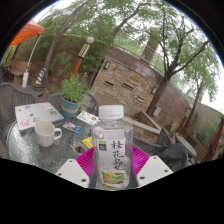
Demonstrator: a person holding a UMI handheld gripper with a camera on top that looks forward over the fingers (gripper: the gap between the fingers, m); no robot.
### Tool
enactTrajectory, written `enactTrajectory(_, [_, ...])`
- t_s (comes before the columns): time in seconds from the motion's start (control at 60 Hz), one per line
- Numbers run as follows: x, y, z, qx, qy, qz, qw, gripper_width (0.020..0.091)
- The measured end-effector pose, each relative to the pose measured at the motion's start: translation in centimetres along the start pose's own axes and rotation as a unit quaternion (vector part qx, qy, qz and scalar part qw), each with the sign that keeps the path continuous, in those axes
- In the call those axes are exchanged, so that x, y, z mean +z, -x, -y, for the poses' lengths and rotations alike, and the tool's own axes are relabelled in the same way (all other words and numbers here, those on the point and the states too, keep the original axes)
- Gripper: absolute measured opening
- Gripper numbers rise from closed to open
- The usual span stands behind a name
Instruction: Pour water
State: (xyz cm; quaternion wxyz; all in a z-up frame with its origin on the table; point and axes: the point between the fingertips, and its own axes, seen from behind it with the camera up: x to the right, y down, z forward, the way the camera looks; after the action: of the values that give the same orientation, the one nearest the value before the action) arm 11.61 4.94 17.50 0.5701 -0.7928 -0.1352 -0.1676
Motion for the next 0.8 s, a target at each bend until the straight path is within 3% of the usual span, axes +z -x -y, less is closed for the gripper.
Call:
enactTrajectory(0.15, [3.9, 6.4, 3.9, -0.301, -0.004, -0.011, 0.954, 0.0482])
enactTrajectory(0.267, [6.4, 9.6, 4.6, -0.515, 0.001, -0.024, 0.857, 0.0478])
enactTrajectory(0.367, [7.4, 10.4, 5.5, -0.641, 0.028, -0.021, 0.767, 0.0478])
enactTrajectory(0.6, [7.3, 11.5, 6.6, -0.786, 0.049, -0.073, 0.613, 0.0479])
enactTrajectory(0.617, [8.0, 11.4, 7.5, -0.796, 0.055, -0.051, 0.6, 0.0478])
enactTrajectory(0.8, [8.5, 12.2, 7.7, -0.808, 0.055, -0.048, 0.585, 0.0481])
